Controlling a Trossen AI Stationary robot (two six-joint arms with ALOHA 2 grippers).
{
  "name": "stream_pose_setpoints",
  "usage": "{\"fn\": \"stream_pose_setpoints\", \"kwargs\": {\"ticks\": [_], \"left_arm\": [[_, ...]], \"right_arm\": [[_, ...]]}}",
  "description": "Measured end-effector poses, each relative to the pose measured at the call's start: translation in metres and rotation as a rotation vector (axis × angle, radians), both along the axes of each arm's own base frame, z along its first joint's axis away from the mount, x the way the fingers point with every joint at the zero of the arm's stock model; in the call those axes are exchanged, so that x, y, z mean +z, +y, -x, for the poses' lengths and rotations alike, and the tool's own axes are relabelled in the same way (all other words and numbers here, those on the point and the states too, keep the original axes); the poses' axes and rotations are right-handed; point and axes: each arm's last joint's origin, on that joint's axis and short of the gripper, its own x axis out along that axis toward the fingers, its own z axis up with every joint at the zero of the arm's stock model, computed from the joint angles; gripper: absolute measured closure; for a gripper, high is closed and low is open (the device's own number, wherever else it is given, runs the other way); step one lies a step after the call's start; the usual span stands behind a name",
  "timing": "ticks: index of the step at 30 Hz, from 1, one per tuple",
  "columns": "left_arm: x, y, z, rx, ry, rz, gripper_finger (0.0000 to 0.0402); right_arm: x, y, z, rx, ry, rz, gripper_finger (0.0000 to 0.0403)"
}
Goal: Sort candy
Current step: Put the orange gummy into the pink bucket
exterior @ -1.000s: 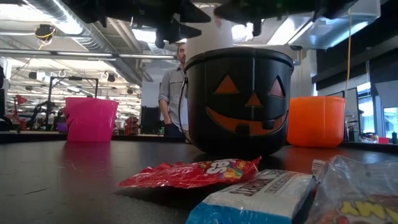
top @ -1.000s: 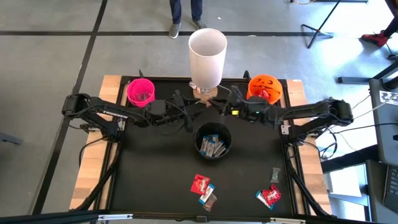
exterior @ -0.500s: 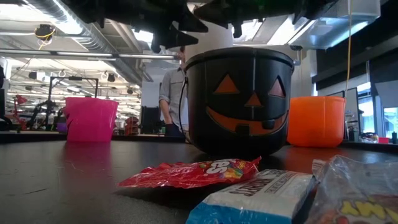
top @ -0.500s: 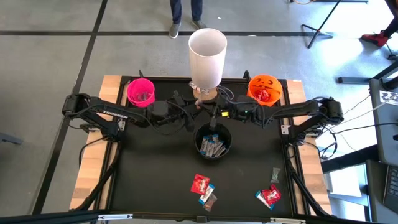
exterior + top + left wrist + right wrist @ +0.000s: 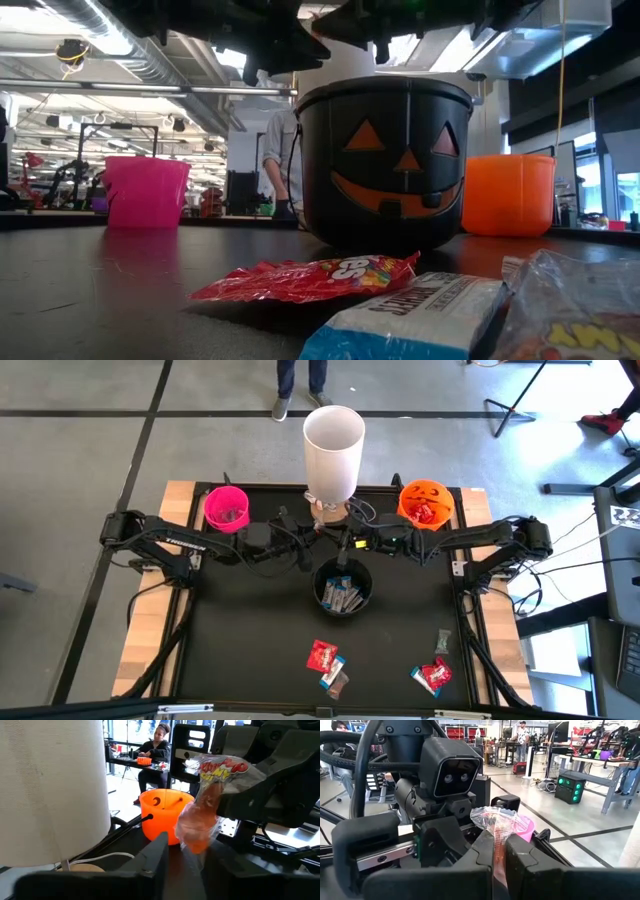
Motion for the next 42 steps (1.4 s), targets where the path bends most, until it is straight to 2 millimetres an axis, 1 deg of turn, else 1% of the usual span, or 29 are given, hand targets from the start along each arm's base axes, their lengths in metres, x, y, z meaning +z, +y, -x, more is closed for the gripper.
{"fn": "stream_pose_setpoints", "kwargs": {"ticks": [6, 8, 11, 16, 18, 21, 23, 25, 29, 34, 38, 42], "left_arm": [[0.000, 0.000, 0.000, -0.004, 0.004, 0.000, 0.0378], [-0.001, -0.002, 0.000, -0.008, 0.008, 0.000, 0.0394], [-0.001, -0.002, 0.000, 0.001, 0.013, 0.000, 0.0395], [-0.002, -0.001, 0.002, 0.016, 0.040, 0.001, 0.0399], [0.001, -0.001, 0.005, 0.037, 0.046, 0.001, 0.0399], [0.006, 0.000, 0.012, 0.069, 0.067, -0.002, 0.0400], [0.010, 0.000, 0.019, 0.088, 0.093, -0.005, 0.0401], [0.016, 0.000, 0.028, 0.118, 0.108, -0.008, 0.0400], [0.027, 0.002, 0.052, 0.209, 0.182, -0.020, 0.0400], [0.037, 0.009, 0.095, 0.359, 0.270, 0.012, 0.0400], [0.034, 0.017, 0.135, 0.537, 0.355, 0.092, 0.0400], [0.026, 0.023, 0.175, 0.716, 0.398, 0.226, 0.0400]], "right_arm": [[0.000, 0.000, 0.000, 0.000, 0.005, 0.004, 0.0383], [0.001, 0.000, 0.002, 0.003, 0.010, 0.018, 0.0373], [0.006, 0.001, 0.007, 0.005, 0.020, 0.028, 0.0335], [0.019, 0.001, 0.020, -0.014, 0.025, 0.039, 0.0244], [0.025, 0.001, 0.027, -0.029, 0.032, 0.045, 0.0213], [0.034, 0.001, 0.039, -0.037, 0.046, 0.052, 0.0179], [0.040, 0.001, 0.047, -0.039, 0.049, 0.052, 0.0165], [0.044, 0.002, 0.055, -0.039, 0.065, 0.051, 0.0157], [0.048, 0.002, 0.069, -0.038, 0.115, 0.045, 0.0155], [0.049, 0.003, 0.078, -0.040, 0.150, 0.014, 0.0163], [0.046, 0.003, 0.078, -0.031, 0.172, 0.003, 0.0169], [0.045, 0.003, 0.078, -0.032, 0.186, -0.010, 0.0170]]}}
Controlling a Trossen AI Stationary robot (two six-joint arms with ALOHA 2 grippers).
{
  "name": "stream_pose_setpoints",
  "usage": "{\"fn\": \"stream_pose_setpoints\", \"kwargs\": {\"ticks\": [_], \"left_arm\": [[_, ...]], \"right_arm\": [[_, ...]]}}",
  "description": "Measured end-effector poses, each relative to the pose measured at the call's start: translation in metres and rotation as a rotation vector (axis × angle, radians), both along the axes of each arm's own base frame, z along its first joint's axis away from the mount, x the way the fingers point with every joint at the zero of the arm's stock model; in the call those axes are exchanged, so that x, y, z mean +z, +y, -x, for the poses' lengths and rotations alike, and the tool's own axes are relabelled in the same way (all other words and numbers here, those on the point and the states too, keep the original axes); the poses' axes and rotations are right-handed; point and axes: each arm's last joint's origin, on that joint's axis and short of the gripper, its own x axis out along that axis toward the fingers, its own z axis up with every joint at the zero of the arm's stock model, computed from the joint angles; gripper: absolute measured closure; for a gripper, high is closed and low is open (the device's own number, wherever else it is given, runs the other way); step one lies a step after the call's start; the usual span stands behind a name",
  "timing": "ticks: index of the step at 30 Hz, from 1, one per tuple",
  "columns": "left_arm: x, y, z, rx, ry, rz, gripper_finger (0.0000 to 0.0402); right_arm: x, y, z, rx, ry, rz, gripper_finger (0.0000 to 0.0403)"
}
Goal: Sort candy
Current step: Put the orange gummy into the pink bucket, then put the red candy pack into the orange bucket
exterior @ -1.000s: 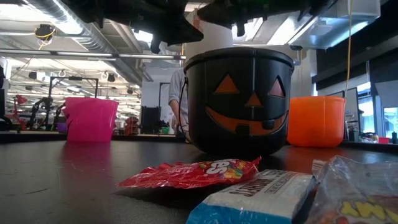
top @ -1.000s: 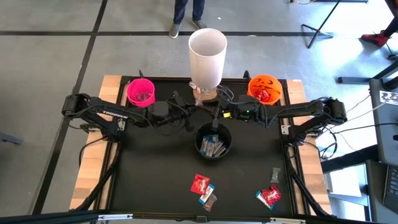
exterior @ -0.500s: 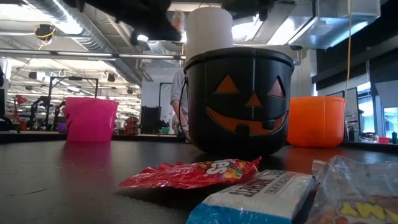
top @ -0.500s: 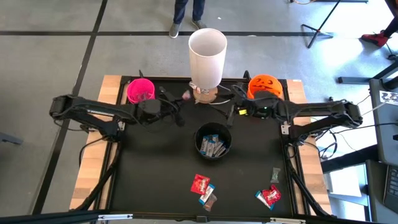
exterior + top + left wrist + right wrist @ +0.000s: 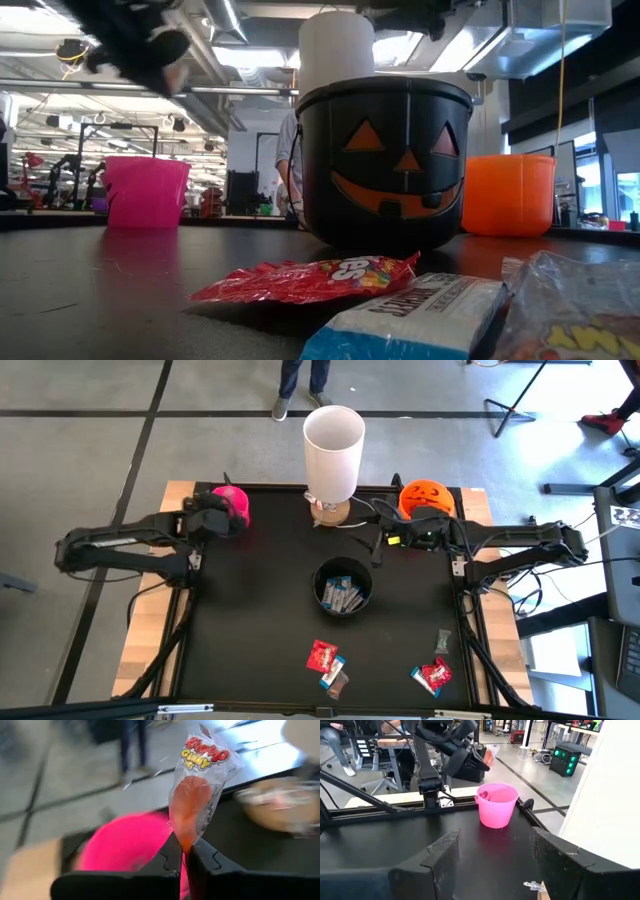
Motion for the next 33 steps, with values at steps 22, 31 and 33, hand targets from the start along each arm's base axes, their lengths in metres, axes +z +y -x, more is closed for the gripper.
{"fn": "stream_pose_setpoints", "kwargs": {"ticks": [22, 31, 33], "left_arm": [[-0.003, 0.014, 0.027, 0.127, -0.037, 0.145, 0.0233], [0.033, 0.008, -0.010, -0.483, -0.334, 0.072, 0.0224], [0.042, -0.002, -0.022, -0.693, -0.417, 0.048, 0.0226]], "right_arm": [[0.001, 0.001, -0.001, 0.022, -0.012, 0.002, 0.0171], [0.014, 0.015, 0.019, 0.135, -0.033, 0.031, 0.0171], [0.020, 0.027, 0.030, 0.176, -0.030, 0.082, 0.0171]]}}
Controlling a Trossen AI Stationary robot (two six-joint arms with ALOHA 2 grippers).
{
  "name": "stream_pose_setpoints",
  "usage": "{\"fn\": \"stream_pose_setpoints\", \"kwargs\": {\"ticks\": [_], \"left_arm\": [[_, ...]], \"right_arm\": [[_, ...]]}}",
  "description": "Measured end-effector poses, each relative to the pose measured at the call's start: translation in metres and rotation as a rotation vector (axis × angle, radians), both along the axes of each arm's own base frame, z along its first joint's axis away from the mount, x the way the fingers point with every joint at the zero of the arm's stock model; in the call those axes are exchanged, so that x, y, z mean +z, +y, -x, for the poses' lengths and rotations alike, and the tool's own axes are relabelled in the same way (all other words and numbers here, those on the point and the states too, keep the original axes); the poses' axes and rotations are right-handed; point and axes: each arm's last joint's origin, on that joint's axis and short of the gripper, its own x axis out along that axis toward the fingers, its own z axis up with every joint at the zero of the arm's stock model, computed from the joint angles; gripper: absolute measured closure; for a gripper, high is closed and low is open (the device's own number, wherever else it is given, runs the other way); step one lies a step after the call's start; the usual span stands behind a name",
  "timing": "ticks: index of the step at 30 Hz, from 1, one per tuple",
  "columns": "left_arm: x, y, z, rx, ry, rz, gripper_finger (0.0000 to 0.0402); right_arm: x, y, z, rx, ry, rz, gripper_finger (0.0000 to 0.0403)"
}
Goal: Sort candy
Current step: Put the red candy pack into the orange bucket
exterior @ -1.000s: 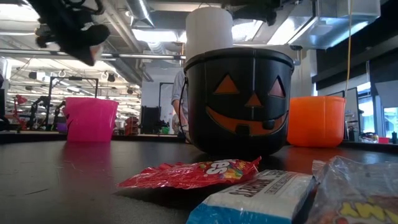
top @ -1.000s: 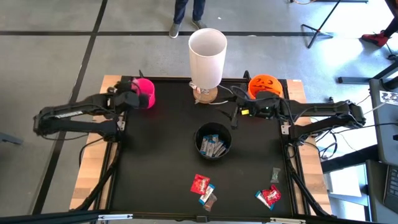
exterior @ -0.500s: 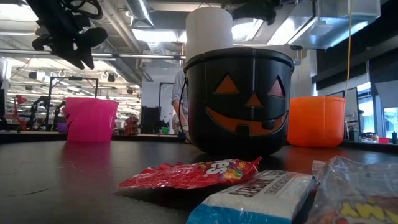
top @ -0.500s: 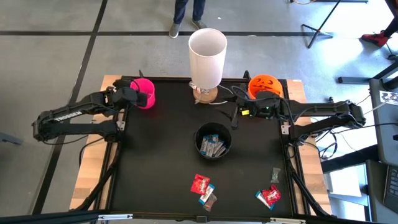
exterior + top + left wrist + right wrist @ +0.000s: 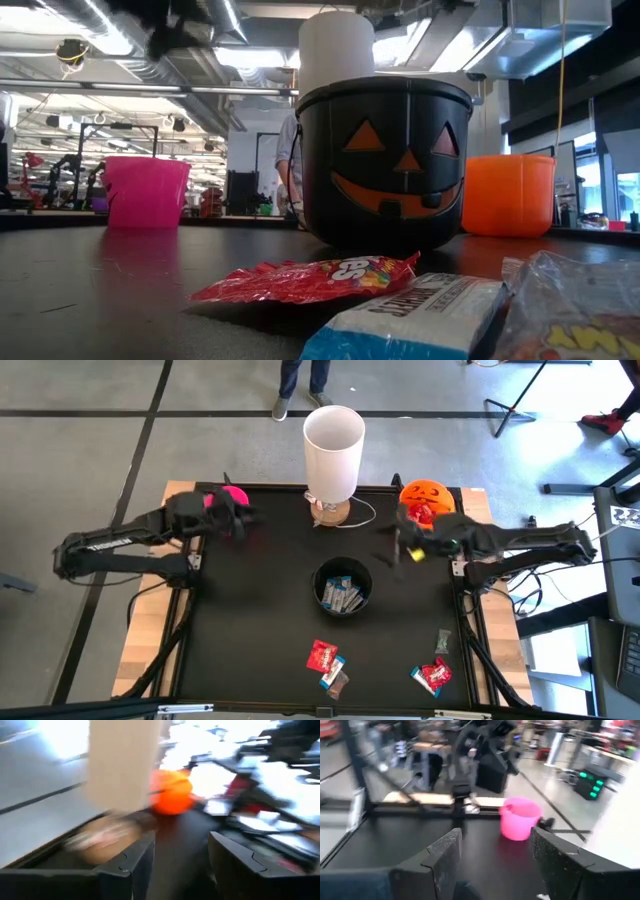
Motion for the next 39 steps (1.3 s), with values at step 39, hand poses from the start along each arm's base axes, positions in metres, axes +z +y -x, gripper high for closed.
{"fn": "stream_pose_setpoints", "kwargs": {"ticks": [39], "left_arm": [[-0.037, -0.102, -0.090, -0.370, 0.046, -0.168, 0.0239]], "right_arm": [[-0.137, 0.198, 0.096, 0.310, 1.242, -0.332, 0.0171]]}}
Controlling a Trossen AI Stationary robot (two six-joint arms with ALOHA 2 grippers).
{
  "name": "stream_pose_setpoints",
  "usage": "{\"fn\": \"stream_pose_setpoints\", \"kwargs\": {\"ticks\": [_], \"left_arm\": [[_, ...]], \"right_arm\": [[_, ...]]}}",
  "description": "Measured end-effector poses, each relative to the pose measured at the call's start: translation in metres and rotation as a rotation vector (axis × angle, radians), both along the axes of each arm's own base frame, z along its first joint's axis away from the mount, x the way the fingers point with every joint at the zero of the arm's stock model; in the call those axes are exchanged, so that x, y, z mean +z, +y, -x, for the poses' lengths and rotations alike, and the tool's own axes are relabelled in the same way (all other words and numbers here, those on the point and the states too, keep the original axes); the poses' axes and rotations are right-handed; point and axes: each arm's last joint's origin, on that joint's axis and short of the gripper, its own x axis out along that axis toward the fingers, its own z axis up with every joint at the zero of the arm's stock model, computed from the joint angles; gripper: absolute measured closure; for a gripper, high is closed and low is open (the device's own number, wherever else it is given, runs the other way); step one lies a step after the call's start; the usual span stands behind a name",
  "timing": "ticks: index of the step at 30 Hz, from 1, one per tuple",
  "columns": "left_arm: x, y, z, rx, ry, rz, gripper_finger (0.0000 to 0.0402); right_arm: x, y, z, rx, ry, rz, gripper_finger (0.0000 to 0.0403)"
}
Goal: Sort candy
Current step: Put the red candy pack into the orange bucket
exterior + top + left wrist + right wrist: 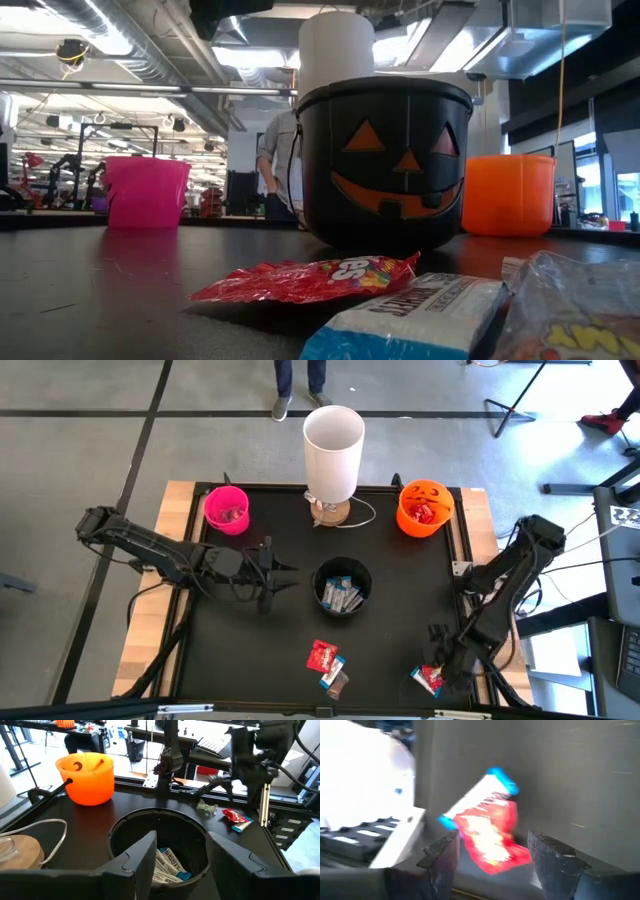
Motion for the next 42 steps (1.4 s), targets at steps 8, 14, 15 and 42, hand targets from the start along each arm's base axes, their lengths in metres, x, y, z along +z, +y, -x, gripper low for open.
{"fn": "stream_pose_setpoints", "kwargs": {"ticks": [8, 14, 15, 42], "left_arm": [[0.000, 0.001, 0.000, 0.044, -0.003, -0.006, 0.0239], [0.000, 0.001, 0.000, 0.044, -0.002, -0.007, 0.0239], [0.000, 0.001, 0.000, 0.045, -0.002, -0.007, 0.0239], [0.000, 0.003, 0.000, 0.100, -0.008, 0.001, 0.0239]], "right_arm": [[-0.046, 0.017, 0.009, -0.010, 0.089, 0.027, 0.0171], [-0.069, 0.014, 0.011, -0.049, 0.144, 0.105, 0.0171], [-0.071, 0.013, 0.011, -0.049, 0.145, 0.108, 0.0171], [-0.064, -0.012, -0.013, -0.035, 0.047, 0.184, 0.0343]]}}
